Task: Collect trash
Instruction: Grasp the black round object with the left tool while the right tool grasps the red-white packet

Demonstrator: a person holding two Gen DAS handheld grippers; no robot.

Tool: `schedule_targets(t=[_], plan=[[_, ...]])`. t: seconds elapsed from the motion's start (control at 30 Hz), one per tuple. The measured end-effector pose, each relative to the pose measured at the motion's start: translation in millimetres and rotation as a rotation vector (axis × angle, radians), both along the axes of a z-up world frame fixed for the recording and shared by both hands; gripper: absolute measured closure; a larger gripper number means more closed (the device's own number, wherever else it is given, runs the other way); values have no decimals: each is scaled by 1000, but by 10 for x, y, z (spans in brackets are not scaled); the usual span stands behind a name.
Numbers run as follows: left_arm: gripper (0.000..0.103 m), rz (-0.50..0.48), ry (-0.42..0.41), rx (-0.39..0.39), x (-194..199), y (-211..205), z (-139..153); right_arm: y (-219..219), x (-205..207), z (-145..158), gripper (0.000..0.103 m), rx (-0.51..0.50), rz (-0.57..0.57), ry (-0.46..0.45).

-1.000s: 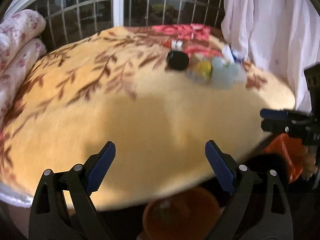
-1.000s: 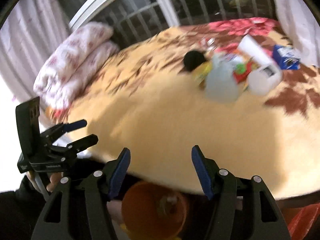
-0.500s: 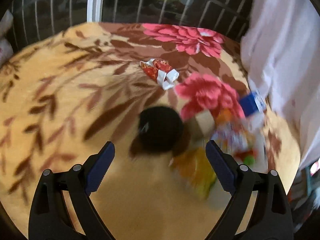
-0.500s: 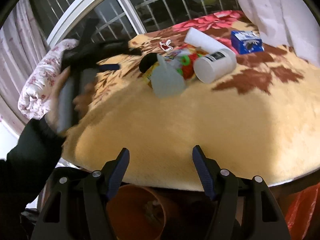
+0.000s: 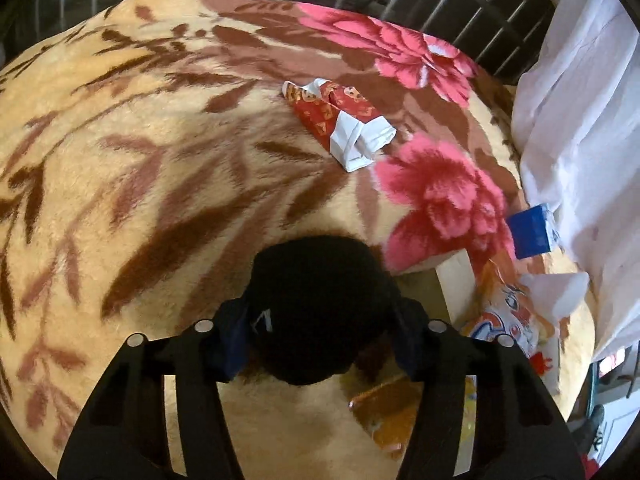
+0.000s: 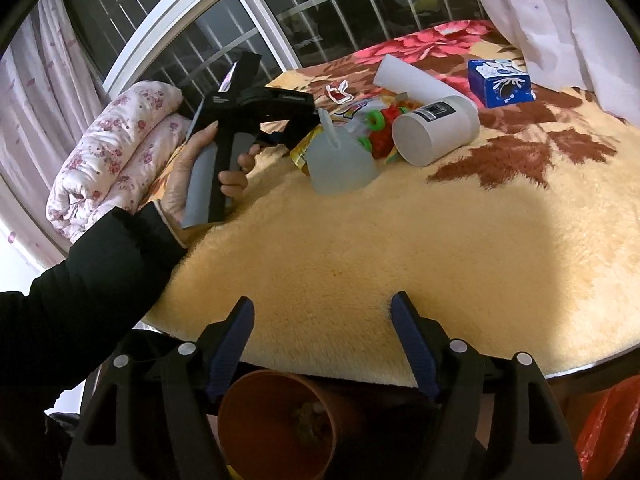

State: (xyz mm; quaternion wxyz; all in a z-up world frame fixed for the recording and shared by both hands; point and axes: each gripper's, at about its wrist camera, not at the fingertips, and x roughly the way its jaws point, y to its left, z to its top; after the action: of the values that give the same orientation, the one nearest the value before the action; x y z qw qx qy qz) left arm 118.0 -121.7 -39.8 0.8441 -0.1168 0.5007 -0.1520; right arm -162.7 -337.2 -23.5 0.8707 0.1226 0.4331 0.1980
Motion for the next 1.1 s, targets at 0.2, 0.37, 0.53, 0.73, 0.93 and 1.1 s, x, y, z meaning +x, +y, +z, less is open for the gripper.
schedule_targets(t=[0.2, 0.37, 0.53, 0.73, 0.93, 1.1], plan=[[50, 6, -64, 126, -799, 469, 340, 3, 34, 123, 33, 5, 15, 2], [49, 60, -105, 305, -1447, 912, 371, 108, 320, 372, 33, -36, 69, -35], [49, 137, -83, 330, -1502, 1351, 178, 370, 1007, 643, 33, -87, 125, -75], [48, 162, -96, 304, -1332, 1351, -25, 746, 1962, 753, 33, -185, 134, -77], [48, 173, -105, 281, -1314, 1373, -95, 1018, 2950, 612, 33, -268, 97, -14], [48, 174, -127, 295, -1332, 1351, -107, 1178, 3597, 324, 33, -351, 52, 66]])
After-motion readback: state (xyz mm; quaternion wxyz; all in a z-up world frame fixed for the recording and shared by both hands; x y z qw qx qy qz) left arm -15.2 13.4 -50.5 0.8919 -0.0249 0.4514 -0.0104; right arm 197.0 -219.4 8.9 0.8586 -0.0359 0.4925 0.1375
